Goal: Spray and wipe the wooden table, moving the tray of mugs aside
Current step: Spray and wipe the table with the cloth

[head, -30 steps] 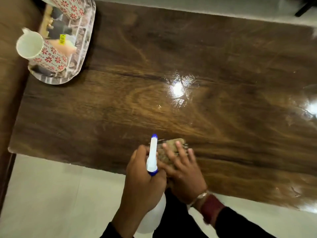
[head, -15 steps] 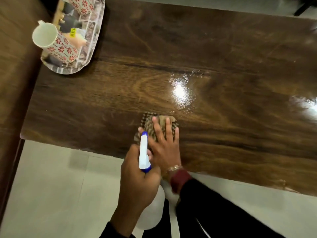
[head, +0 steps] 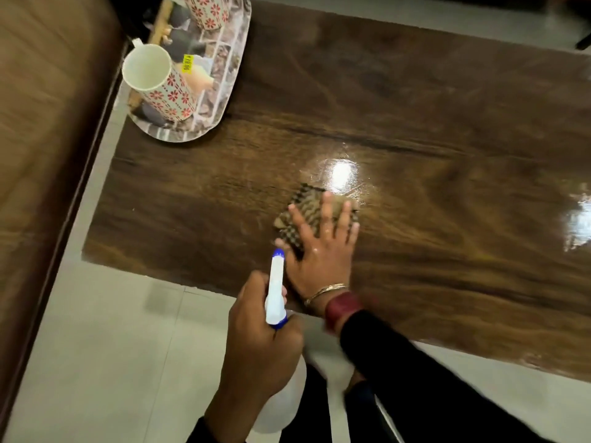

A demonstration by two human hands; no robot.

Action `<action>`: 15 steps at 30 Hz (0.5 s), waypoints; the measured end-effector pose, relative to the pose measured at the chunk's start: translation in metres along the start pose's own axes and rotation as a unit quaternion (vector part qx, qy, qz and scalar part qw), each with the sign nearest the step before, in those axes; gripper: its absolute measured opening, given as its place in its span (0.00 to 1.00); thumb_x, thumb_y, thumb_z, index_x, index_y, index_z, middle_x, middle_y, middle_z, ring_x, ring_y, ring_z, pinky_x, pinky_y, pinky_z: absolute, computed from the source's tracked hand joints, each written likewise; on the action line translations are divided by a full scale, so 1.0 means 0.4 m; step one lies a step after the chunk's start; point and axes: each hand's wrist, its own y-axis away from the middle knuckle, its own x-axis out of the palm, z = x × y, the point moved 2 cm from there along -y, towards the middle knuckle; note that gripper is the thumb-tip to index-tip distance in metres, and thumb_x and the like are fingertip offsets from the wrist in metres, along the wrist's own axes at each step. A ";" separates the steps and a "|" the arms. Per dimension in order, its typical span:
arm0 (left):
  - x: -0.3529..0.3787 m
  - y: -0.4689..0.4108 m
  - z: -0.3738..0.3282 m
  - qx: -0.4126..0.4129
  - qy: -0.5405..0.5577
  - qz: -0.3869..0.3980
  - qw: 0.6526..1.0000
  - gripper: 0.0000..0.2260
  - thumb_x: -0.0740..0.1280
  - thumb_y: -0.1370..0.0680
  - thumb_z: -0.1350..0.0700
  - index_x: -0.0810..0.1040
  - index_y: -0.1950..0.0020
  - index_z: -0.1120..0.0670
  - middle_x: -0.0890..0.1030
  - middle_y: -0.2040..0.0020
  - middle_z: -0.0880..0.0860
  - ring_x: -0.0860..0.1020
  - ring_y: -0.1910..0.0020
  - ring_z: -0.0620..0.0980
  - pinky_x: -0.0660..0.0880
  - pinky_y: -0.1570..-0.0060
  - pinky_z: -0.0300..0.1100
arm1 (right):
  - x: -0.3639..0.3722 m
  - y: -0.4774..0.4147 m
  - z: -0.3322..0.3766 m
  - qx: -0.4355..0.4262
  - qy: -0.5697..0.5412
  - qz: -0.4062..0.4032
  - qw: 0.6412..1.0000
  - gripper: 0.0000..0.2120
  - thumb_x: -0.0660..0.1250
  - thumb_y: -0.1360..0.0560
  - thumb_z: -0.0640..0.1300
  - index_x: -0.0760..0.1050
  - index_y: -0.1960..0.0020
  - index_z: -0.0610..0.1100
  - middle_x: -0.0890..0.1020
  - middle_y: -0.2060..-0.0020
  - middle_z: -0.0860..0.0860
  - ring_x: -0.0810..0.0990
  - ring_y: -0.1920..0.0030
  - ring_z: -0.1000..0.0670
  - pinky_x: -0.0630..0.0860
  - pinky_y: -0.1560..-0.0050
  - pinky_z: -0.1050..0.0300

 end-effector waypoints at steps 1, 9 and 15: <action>-0.011 -0.006 -0.004 -0.003 0.010 -0.003 1.000 0.15 0.73 0.29 0.63 0.74 0.52 0.45 0.79 0.59 0.46 0.79 0.59 0.50 0.81 0.60 0.42 | 0.031 0.031 0.057 -0.038 0.005 0.009 0.999 0.34 0.61 0.22 0.66 0.58 0.18 0.63 0.48 0.15 0.43 0.46 0.18 0.30 0.51 0.22 0.27; -0.085 -0.059 -0.010 -0.051 0.016 0.030 0.998 0.14 0.75 0.32 0.58 0.73 0.53 0.48 0.78 0.60 0.45 0.80 0.57 0.50 0.81 0.63 0.37 | 0.005 0.204 -0.026 -0.136 0.034 0.059 0.988 0.33 0.59 0.22 0.65 0.57 0.18 0.63 0.54 0.16 0.48 0.53 0.17 0.36 0.63 0.26 0.28; -0.100 -0.089 -0.034 -0.057 0.015 0.054 0.997 0.16 0.71 0.36 0.55 0.73 0.50 0.48 0.79 0.55 0.50 0.80 0.54 0.56 0.84 0.54 0.49 | -0.063 -0.071 -0.109 0.032 0.025 0.015 0.999 0.31 0.52 0.20 0.70 0.58 0.19 0.65 0.48 0.15 0.45 0.46 0.17 0.33 0.56 0.23 0.27</action>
